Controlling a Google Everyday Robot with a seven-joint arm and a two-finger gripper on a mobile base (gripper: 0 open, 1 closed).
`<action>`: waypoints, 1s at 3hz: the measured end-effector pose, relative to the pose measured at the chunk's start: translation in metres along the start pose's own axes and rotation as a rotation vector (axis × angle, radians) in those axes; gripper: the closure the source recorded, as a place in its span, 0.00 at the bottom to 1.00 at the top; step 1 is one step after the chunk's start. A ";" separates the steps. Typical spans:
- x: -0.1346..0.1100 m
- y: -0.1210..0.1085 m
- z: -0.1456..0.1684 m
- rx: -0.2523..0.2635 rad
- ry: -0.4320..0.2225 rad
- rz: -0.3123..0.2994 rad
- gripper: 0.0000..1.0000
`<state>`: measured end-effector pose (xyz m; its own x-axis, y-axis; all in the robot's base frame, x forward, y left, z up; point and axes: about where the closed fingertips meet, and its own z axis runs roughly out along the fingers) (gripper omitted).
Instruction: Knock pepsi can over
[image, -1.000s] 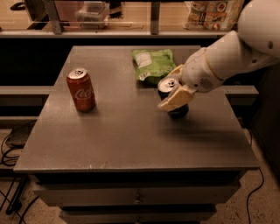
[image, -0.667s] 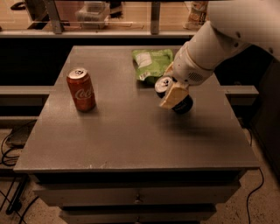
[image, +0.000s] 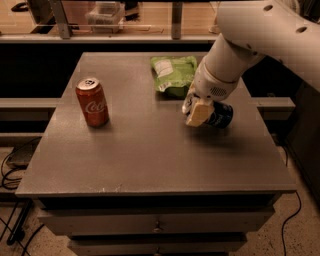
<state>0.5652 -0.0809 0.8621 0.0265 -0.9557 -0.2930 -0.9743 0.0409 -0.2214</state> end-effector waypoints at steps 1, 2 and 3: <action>-0.004 0.014 0.029 -0.073 -0.011 0.006 0.30; -0.007 0.019 0.033 -0.093 -0.031 0.015 0.07; -0.008 0.018 0.029 -0.093 -0.031 0.015 0.00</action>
Offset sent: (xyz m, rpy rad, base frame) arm -0.0323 0.0390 -0.0699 0.1885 0.1973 0.0054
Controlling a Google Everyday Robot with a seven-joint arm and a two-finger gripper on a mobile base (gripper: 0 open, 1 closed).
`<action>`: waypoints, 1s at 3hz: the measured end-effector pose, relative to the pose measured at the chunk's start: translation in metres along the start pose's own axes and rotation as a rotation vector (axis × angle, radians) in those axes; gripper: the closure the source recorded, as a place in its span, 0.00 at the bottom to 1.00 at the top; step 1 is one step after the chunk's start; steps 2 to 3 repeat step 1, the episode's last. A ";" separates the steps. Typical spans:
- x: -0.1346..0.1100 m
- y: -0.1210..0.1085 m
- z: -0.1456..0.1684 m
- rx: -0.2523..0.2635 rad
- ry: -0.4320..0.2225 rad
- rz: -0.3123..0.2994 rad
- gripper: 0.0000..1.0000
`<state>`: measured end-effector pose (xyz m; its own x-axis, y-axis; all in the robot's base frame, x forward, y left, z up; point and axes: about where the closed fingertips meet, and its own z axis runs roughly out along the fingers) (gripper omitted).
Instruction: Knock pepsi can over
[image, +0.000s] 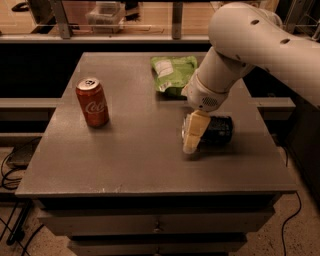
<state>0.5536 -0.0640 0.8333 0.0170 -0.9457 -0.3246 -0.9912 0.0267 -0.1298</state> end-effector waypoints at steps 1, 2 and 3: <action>0.000 0.000 0.000 0.000 0.000 0.000 0.00; 0.000 0.000 0.000 0.000 0.000 0.000 0.00; 0.000 0.000 0.000 0.000 0.000 0.000 0.00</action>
Offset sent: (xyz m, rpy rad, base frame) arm 0.0000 0.0000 0.0000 0.0000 0.0000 0.0000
